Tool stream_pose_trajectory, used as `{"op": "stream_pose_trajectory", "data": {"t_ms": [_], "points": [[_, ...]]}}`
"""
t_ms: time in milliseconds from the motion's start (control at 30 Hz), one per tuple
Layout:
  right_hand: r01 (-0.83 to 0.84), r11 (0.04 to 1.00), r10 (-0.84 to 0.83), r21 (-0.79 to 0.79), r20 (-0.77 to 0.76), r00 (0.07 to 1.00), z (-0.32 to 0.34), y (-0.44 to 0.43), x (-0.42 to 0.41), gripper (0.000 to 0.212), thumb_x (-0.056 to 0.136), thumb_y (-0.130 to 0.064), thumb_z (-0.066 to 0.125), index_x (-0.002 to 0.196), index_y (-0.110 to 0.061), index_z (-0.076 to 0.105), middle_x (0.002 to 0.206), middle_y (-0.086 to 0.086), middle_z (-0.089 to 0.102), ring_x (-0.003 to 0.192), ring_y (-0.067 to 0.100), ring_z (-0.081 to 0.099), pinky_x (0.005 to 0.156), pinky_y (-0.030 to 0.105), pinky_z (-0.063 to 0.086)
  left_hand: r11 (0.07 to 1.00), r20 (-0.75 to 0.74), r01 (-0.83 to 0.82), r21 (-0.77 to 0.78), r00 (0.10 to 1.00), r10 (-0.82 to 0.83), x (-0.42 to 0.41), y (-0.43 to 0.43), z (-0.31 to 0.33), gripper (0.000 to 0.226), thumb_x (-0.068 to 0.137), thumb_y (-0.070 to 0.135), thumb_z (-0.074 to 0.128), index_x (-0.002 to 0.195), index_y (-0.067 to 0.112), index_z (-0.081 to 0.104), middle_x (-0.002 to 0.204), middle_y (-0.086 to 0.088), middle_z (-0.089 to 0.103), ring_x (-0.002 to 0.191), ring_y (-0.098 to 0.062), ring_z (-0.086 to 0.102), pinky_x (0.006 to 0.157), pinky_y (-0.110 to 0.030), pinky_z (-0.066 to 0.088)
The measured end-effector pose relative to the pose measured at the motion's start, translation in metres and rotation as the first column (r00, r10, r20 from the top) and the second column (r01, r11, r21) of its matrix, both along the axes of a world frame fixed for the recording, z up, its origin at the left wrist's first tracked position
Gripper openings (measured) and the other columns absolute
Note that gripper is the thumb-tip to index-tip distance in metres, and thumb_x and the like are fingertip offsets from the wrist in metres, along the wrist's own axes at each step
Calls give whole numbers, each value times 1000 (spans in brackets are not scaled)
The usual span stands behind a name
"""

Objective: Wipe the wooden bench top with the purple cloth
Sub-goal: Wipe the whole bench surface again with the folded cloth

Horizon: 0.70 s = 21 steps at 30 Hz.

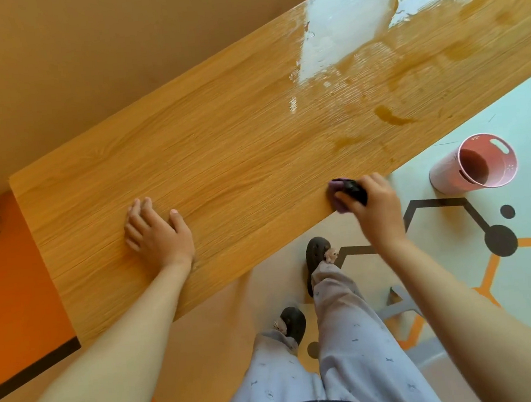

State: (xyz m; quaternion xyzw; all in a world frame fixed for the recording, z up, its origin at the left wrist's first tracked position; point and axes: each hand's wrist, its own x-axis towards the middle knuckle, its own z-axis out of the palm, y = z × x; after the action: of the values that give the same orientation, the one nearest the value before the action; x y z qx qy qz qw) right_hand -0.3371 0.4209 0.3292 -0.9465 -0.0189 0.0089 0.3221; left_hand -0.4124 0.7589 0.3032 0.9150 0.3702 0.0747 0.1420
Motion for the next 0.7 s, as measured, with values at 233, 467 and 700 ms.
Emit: {"op": "stream_pose_trajectory", "data": {"t_ms": [233,467,700], "points": [[77,993,-78,-87,-7,997,9,-39,39,27,85,-31,67,83,-6,57,82,3,46,76,20,43,65,28,29,972,167,211,-105,967,-191,31,-58,18,54,90,24,53,139,4,42,148,-17,35,135,-36,30,112,-45,18],[-113,990,105,-85,-99,990,19,-42,39,16,84,-19,68,91,-6,64,84,4,49,82,20,47,70,23,31,939,138,295,-175,952,-274,116,-127,10,50,90,23,53,136,3,44,147,-16,38,137,-36,31,112,-50,22],[-646,751,629,-139,-147,763,16,-48,80,25,75,-16,77,98,-9,68,87,6,57,83,26,53,68,33,45,968,30,246,-43,969,-245,120,-132,0,54,89,32,46,138,9,45,148,-9,42,140,-28,30,115,-48,22]]}}
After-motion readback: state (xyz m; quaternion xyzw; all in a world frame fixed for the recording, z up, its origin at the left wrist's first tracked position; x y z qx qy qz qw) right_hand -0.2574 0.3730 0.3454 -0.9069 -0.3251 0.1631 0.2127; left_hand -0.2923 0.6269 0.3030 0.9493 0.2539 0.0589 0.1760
